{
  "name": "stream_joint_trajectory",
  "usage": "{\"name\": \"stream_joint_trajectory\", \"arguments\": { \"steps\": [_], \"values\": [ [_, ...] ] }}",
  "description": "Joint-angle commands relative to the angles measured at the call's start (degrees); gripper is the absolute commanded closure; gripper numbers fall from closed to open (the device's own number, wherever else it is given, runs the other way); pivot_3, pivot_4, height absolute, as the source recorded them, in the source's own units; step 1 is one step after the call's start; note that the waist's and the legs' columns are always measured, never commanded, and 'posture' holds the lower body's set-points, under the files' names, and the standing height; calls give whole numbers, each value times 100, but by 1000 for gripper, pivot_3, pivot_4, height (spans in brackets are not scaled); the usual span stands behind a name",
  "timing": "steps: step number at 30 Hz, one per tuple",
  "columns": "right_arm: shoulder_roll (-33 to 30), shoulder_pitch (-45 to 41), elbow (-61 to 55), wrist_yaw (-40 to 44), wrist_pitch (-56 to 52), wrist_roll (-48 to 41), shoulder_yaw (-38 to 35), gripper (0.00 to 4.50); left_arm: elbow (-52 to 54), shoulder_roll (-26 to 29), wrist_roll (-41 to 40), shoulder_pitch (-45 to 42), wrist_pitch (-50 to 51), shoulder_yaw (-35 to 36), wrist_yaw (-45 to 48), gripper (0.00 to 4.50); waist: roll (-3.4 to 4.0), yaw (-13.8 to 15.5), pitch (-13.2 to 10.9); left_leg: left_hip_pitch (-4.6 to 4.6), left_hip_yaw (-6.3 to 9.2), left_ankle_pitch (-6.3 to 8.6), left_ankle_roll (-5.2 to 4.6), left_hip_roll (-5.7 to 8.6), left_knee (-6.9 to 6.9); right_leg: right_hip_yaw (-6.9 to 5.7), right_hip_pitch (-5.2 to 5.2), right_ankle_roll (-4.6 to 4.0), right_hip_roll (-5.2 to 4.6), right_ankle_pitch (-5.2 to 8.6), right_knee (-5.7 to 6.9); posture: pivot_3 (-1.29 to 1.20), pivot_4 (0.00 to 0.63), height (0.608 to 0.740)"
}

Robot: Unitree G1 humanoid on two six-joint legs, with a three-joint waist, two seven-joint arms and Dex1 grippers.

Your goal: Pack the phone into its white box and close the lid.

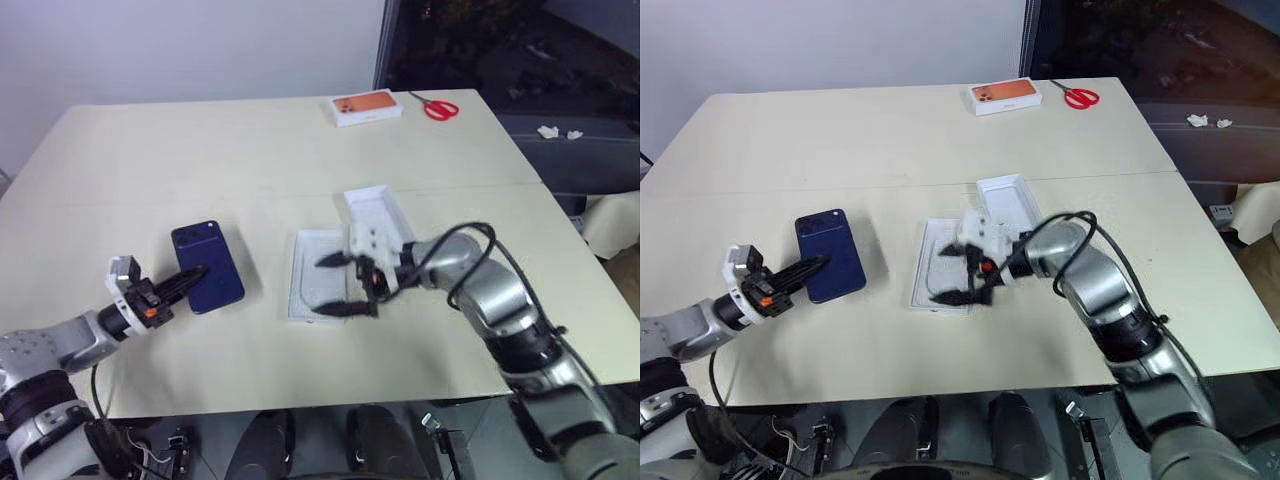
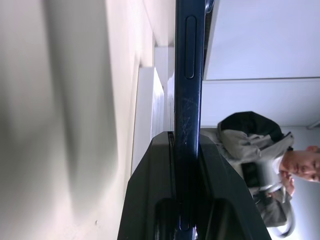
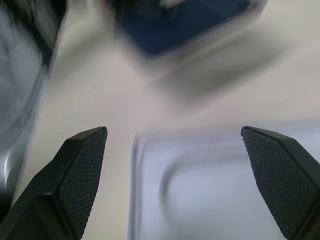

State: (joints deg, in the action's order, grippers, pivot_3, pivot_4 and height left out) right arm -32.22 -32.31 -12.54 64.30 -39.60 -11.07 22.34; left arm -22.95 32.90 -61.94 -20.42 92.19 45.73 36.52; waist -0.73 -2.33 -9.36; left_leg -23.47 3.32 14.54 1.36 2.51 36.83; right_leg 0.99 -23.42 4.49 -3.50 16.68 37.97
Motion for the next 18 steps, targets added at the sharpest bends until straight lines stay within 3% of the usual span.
{"name": "stream_joint_trajectory", "arguments": {
  "steps": [1, 8, 11, 13, 18],
  "values": [
    [27, 47, -301, -112, 216, 153, 263, 22, 21, 238, -324, -48, 31, 9, 322, 4178, 0, -8, -1, 0, 0, 0, 0, 0, 0, 1, -1, 0, 0, 0, 0, 0, 150, 740],
    [225, 131, 73, -399, 608, 547, 685, 22, -2, 360, -205, -62, -33, -87, 451, 4178, -14, 31, -8, 0, 0, 0, 0, -1, 0, 0, 0, -1, -2, 0, -1, 0, 150, 740],
    [157, 144, 165, -376, 753, 696, 808, 851, 50, 346, -214, -25, -42, -111, 435, 4178, -16, 44, -10, -1, 0, 0, 0, -1, 1, 0, 2, -1, -2, 0, -2, 0, 150, 740],
    [114, 177, 212, -362, 876, 797, 855, 1824, 75, 343, -227, 3, -23, -116, 433, 4178, -16, 58, -10, -1, 0, 0, 0, -1, 1, 0, 2, -1, -3, 0, -3, 0, 150, 740],
    [138, 175, 319, -342, 1006, 914, 848, 1824, 90, 346, -236, 22, -22, -126, 434, 4178, -17, 119, -9, -1, 0, 0, 0, -1, 1, 0, 1, -1, -3, 0, -3, 0, 150, 740]
  ]
}}
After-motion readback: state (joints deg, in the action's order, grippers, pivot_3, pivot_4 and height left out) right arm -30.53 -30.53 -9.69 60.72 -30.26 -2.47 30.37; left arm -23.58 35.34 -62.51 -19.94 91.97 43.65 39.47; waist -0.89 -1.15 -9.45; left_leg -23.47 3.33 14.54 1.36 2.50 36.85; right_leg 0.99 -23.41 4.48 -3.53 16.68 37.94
